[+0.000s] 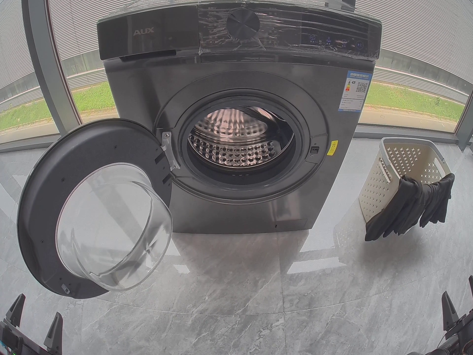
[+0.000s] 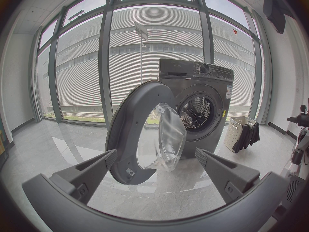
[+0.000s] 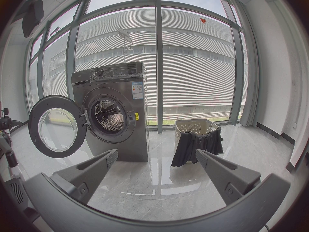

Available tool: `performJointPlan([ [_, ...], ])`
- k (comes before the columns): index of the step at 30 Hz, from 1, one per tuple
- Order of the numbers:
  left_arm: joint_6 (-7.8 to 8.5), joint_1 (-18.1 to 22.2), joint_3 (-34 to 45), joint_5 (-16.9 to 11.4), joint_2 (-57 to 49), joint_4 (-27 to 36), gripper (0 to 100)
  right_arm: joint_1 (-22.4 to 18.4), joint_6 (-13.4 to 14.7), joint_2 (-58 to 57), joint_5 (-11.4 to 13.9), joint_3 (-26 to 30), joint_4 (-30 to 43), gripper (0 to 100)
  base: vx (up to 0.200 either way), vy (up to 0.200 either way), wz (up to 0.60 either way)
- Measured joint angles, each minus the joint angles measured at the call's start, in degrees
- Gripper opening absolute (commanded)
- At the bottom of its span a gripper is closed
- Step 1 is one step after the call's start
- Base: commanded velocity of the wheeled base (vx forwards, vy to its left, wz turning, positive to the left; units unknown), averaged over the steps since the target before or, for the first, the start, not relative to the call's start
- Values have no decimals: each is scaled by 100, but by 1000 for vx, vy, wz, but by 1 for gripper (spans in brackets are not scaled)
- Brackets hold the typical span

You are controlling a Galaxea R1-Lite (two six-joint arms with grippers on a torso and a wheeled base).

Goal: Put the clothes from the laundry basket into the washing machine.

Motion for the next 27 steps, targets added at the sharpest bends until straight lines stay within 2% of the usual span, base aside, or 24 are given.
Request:
performJointPlan([
  [14,-2,0,0,-13,0,0,100,2,-5,-18,-2,2,0,100,0,-200,0],
  [27,-5,2,0,-6,0,-2,100,0,-5,-16,1,2,0,100,0,0,0],
])
